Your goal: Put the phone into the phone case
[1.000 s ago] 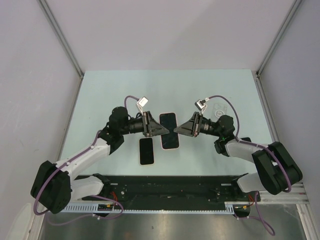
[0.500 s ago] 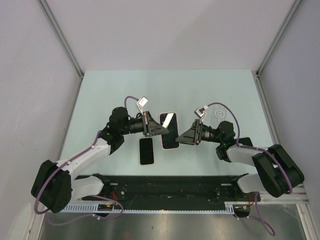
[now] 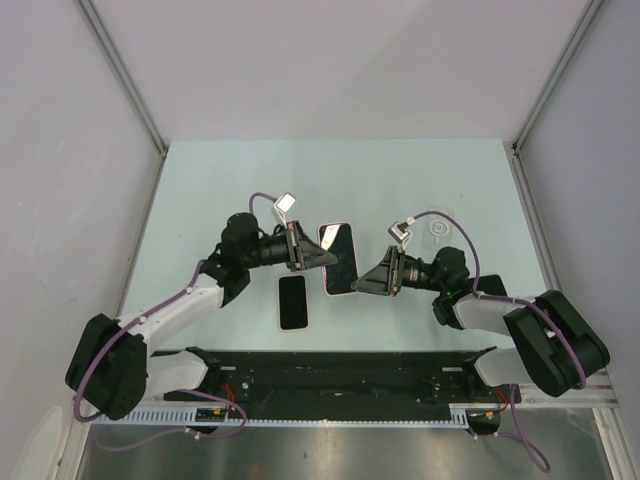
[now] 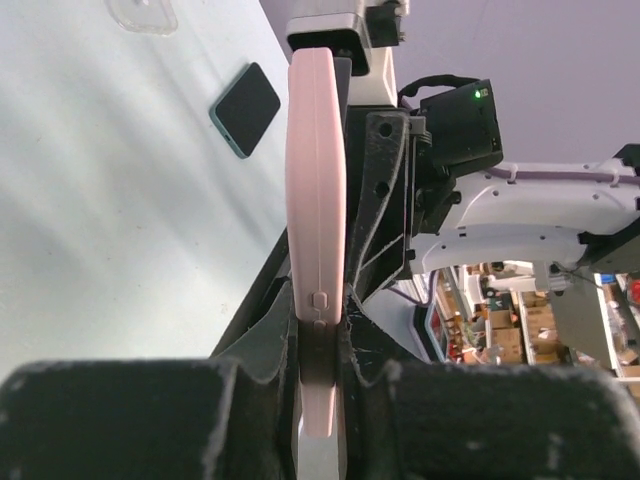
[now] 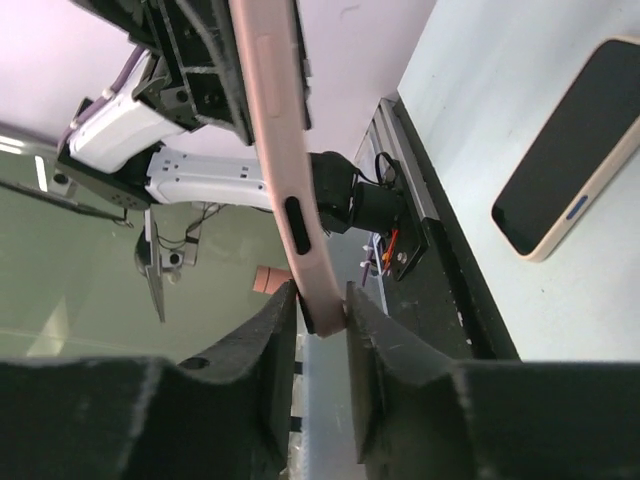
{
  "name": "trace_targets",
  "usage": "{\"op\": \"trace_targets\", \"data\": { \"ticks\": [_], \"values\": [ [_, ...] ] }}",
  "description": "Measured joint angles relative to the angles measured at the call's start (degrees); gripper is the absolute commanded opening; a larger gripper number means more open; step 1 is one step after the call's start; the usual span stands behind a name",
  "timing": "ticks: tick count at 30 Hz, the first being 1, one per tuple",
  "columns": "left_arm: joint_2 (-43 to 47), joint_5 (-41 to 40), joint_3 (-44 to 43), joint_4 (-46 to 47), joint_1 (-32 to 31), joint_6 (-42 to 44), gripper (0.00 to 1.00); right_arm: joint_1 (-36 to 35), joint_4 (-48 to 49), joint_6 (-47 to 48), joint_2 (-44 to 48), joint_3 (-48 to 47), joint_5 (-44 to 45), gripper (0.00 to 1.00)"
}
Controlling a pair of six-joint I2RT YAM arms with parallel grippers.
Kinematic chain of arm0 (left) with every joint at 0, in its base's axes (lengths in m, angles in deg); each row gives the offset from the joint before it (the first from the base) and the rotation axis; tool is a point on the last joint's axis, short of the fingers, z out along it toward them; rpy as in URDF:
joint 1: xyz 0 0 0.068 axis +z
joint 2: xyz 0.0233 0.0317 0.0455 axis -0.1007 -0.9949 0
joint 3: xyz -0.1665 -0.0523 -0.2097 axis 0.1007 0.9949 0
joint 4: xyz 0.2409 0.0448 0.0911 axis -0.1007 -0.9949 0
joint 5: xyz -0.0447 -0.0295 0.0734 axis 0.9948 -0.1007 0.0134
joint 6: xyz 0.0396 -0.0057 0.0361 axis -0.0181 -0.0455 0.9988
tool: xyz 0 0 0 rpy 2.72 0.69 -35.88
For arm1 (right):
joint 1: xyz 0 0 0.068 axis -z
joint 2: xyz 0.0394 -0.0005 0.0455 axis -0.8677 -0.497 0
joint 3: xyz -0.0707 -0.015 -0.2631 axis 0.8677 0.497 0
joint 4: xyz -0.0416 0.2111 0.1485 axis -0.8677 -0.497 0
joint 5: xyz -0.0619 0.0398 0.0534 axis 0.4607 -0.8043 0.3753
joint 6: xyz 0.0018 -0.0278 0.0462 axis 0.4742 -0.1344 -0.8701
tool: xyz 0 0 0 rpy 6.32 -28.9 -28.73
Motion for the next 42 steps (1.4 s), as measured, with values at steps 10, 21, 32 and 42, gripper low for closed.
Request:
{"op": "trace_targets", "data": {
  "ticks": [10, 21, 32, 42],
  "values": [
    [1.0, -2.7, -2.9, -9.7, -0.1, 4.7, 0.0, -0.8, -0.3, -2.1, -1.1, 1.1, 3.4, 0.04],
    [2.1, 1.6, -3.6, -18.4, 0.0, 15.2, 0.0, -0.3, -17.7, 8.9, 9.6, -3.7, 5.6, 0.77],
    [5.4, 11.5, -2.9, -21.2, 0.0, 19.6, 0.0, 2.6, -30.5, 21.5, 12.3, -12.0, 5.7, 0.84],
    [4.5, 15.7, -2.3, -21.2, 0.0, 20.6, 0.0, 0.3, -22.6, 17.7, 4.1, -12.1, 1.8, 0.57]
  ]
}}
